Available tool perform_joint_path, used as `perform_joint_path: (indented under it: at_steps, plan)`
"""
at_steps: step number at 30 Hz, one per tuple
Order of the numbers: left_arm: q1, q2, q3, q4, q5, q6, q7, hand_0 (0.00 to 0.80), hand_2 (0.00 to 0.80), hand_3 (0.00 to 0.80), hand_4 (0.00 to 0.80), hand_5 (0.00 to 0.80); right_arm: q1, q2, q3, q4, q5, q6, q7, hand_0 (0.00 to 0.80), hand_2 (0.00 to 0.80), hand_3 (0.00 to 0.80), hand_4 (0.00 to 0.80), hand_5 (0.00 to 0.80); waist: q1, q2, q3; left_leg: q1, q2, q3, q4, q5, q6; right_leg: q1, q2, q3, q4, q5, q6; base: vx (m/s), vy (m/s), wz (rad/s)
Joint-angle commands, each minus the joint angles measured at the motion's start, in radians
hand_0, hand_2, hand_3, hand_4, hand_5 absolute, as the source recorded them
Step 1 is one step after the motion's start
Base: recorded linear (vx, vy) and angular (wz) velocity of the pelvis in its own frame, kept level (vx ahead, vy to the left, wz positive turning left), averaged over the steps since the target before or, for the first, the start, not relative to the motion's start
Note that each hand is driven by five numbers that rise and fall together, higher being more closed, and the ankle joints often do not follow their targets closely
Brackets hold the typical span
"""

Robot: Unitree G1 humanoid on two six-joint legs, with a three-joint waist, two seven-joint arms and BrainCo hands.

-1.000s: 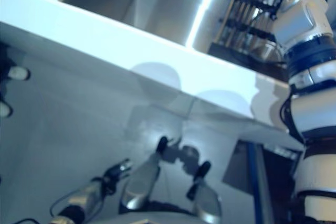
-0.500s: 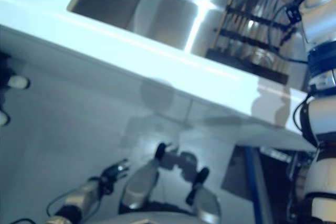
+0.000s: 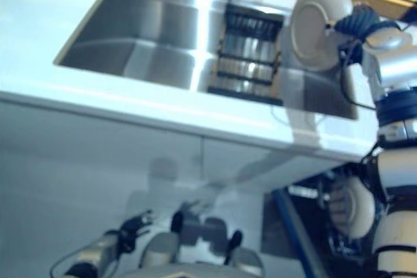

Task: Take plates into dishwasher

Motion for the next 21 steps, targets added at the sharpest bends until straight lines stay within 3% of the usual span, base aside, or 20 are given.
perform_joint_path:
  at_steps: [1, 10, 21]
  plan:
    - [-0.020, -0.010, -0.021, 0.070, 0.048, -0.013, -0.008, 0.000, 0.000, 0.000, 0.000, 0.000, 0.002, -0.106, -0.016, -0.063, 0.030, -0.044, 0.007, 0.800, 0.800, 0.800, 0.800, 0.800, 0.001, -0.006, -0.065, 0.054, 0.009, 0.033, -0.002, -0.104, 0.015, 0.001, -0.047, -0.011, 0.032, 0.000, 0.062, -0.019, -0.031, -0.34]
    - [-0.034, -0.030, -0.013, 0.097, 0.087, -0.021, -0.003, 0.000, 0.000, 0.000, 0.000, 0.000, 0.133, -0.179, -0.110, -0.164, 0.026, -0.042, 0.028, 0.800, 0.800, 0.800, 0.800, 0.800, -0.077, -0.022, -0.098, 0.094, 0.018, 0.096, -0.002, -0.128, 0.019, 0.005, -0.028, 0.050, 0.025, 0.004, 0.064, -0.028, -0.030, -0.24]
    - [-0.051, -0.041, 0.008, 0.151, 0.104, -0.062, -0.020, 0.000, 0.000, 0.000, 0.000, 0.000, 0.401, -0.283, -0.313, -0.290, 0.034, -0.045, 0.063, 0.800, 0.800, 0.800, 0.800, 0.800, -0.200, -0.027, -0.129, 0.128, 0.037, 0.162, -0.002, -0.142, 0.021, -0.016, 0.005, 0.144, 0.028, 0.004, 0.057, -0.037, -0.019, -0.27]
